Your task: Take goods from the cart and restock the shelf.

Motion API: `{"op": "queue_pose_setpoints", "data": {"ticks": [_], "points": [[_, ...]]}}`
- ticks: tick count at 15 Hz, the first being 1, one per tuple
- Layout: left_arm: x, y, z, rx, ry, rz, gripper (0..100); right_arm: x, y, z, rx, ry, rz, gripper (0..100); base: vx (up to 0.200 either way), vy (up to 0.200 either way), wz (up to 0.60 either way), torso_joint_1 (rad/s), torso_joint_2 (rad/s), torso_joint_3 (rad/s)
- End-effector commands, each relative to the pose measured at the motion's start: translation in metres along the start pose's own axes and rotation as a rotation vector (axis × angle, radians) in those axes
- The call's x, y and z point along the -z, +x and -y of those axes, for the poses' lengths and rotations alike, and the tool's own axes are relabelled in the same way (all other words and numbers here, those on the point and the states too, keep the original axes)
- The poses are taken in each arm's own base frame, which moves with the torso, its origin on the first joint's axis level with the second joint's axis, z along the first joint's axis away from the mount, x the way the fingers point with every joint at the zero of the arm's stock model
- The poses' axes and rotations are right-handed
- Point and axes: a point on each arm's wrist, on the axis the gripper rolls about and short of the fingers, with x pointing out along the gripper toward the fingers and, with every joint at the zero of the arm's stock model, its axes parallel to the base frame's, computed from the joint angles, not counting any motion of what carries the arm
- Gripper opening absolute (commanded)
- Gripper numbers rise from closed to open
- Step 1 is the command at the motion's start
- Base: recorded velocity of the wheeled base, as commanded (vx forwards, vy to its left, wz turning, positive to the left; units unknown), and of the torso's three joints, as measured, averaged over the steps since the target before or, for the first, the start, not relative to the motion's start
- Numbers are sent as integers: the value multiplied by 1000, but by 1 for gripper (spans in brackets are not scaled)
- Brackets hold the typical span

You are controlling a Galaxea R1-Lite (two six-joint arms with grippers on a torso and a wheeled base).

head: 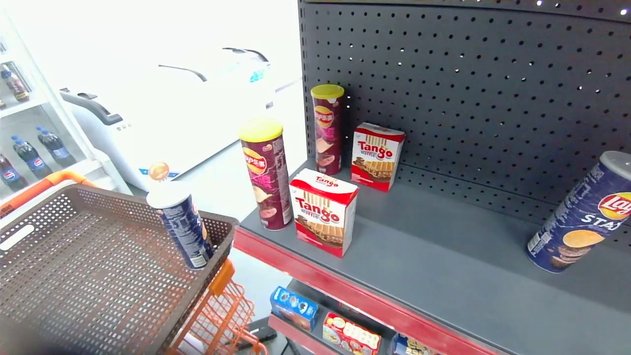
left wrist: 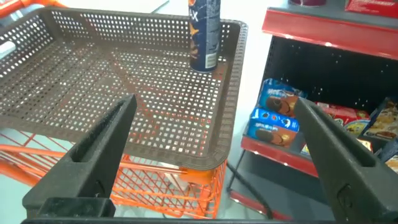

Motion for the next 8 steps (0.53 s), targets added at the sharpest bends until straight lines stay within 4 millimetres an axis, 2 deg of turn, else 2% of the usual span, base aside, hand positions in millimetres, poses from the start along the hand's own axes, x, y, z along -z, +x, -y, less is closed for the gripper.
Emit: {"op": "queue_pose_setpoints", "data": {"ticks": [1, 6, 7, 8], "points": [[0, 0, 0, 1, 1, 1, 100, 0, 0, 0, 1, -1, 0, 100, 0, 0, 0, 0, 0, 0], [-3, -1, 0, -14, -4, 8, 100, 0, 0, 0, 1, -1, 0, 100, 0, 0, 0, 0, 0, 0], [-16, -3, -1, -18, -3, 34, 100, 0, 0, 0, 1, -1, 0, 100, 0, 0, 0, 0, 0, 0], [-45, 1, -2, -14, -5, 3, 100, 0, 0, 0, 1, -1, 0, 100, 0, 0, 0, 0, 0, 0]]}}
